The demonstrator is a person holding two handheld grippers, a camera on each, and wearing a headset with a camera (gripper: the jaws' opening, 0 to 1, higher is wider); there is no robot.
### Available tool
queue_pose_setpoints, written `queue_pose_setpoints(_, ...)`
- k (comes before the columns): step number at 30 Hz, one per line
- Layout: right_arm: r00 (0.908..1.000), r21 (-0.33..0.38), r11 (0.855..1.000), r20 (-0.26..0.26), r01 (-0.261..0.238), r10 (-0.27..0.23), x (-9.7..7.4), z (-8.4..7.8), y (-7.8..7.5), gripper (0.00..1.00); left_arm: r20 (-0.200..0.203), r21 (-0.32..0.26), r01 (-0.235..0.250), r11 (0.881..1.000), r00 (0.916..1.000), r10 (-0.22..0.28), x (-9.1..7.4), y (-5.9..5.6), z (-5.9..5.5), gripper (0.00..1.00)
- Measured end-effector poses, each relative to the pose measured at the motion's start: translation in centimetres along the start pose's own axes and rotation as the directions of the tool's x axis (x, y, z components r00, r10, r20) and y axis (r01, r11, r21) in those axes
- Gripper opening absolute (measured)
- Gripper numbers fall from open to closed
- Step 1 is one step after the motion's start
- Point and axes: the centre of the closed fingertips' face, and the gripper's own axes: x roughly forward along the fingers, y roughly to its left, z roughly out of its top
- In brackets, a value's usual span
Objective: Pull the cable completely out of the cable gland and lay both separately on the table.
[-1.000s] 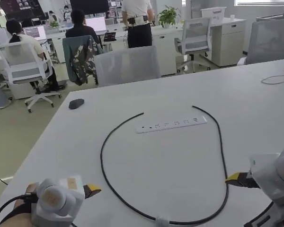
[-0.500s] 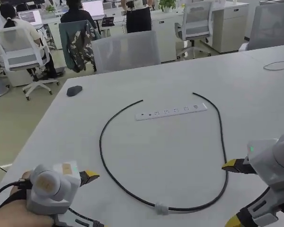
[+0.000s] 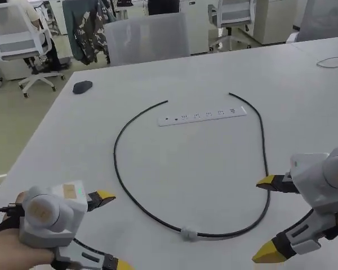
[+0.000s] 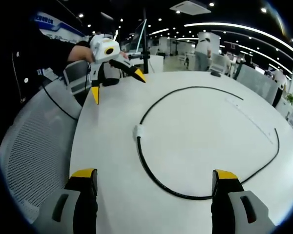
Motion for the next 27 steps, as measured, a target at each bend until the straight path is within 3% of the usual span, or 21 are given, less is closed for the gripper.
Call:
queue_pose_setpoints(7,0.9999,-0.006,1.0,-0.003,-0.011,0.011,0.9,0.4,0.0,0.99,0.029,-0.026,-0.002,1.0,0.9996,0.003,0.1,0.4,0.3,0.99)
queue_pose_setpoints(9,0.9969,-0.04,0.997,0.047,0.065,-0.063,1.4,1.7,-0.9,0.99,0.051,-0.035,-0.011,0.999,0.9986,0.012,0.2,0.5,0.8,0.99)
queue_pose_setpoints(10,0.9934,-0.032,0.998,0.101,0.057,-0.054,1.8,2.8,-0.4,0.99,0.083,-0.032,-0.04,0.999,0.9956,0.043,0.2,0.8,1.4,0.99)
queue_pose_setpoints(12,0.9873,-0.044,0.998,0.152,0.054,-0.047,2.7,4.0,0.4,0.99,0.172,-0.025,-0.057,0.998,0.9833,0.06,0.1,0.6,3.1,0.99)
queue_pose_setpoints(14,0.9867,-0.053,0.997,0.156,0.055,-0.046,3.8,4.2,0.9,0.98,0.186,-0.067,-0.041,0.997,0.9811,0.053,0.2,0.1,3.4,0.99)
queue_pose_setpoints(17,0.9891,-0.014,1.0,0.147,-0.011,0.013,5.4,4.1,2.1,0.81,0.226,-0.073,-0.007,0.997,0.9738,0.023,0.2,-1.0,3.9,0.99)
queue_pose_setpoints(18,0.9888,-0.018,0.999,0.144,-0.037,0.039,5.8,4.0,2.6,0.75,0.269,-0.032,0.009,0.999,0.9631,0.0,0.2,-1.9,4.5,0.99)
queue_pose_setpoints(19,0.9863,-0.024,0.999,0.16,-0.035,0.039,6.3,4.2,2.9,0.71,0.275,-0.019,0.004,1.0,0.9614,0.001,0.3,-2.3,4.3,0.98)
queue_pose_setpoints(20,0.9852,-0.027,0.999,0.166,-0.038,0.042,6.7,4.3,3.1,0.69,0.266,-0.044,0.01,0.999,0.9639,0.002,0.4,-2.6,4.0,0.97)
queue_pose_setpoints(21,0.9848,-0.033,0.999,0.167,-0.041,0.046,7.2,4.3,3.4,0.66,0.286,-0.076,0.05,0.996,0.9578,-0.027,0.5,-3.5,4.0,0.96)
queue_pose_setpoints(22,0.9847,-0.038,0.998,0.167,-0.043,0.049,7.5,4.2,3.5,0.62,0.283,-0.075,0.054,0.996,0.9588,-0.03,0.6,-3.6,3.8,0.96)
queue_pose_setpoints(25,0.9859,-0.056,0.998,0.161,-0.038,0.046,8.3,4.0,3.6,0.45,0.275,-0.058,0.044,0.997,0.961,-0.027,0.7,-4.2,3.6,0.92)
queue_pose_setpoints(27,0.9842,-0.06,0.997,0.17,-0.04,0.049,8.6,4.1,3.6,0.4,0.303,-0.055,-0.003,0.999,0.9527,0.019,0.6,-3.6,4.0,0.95)
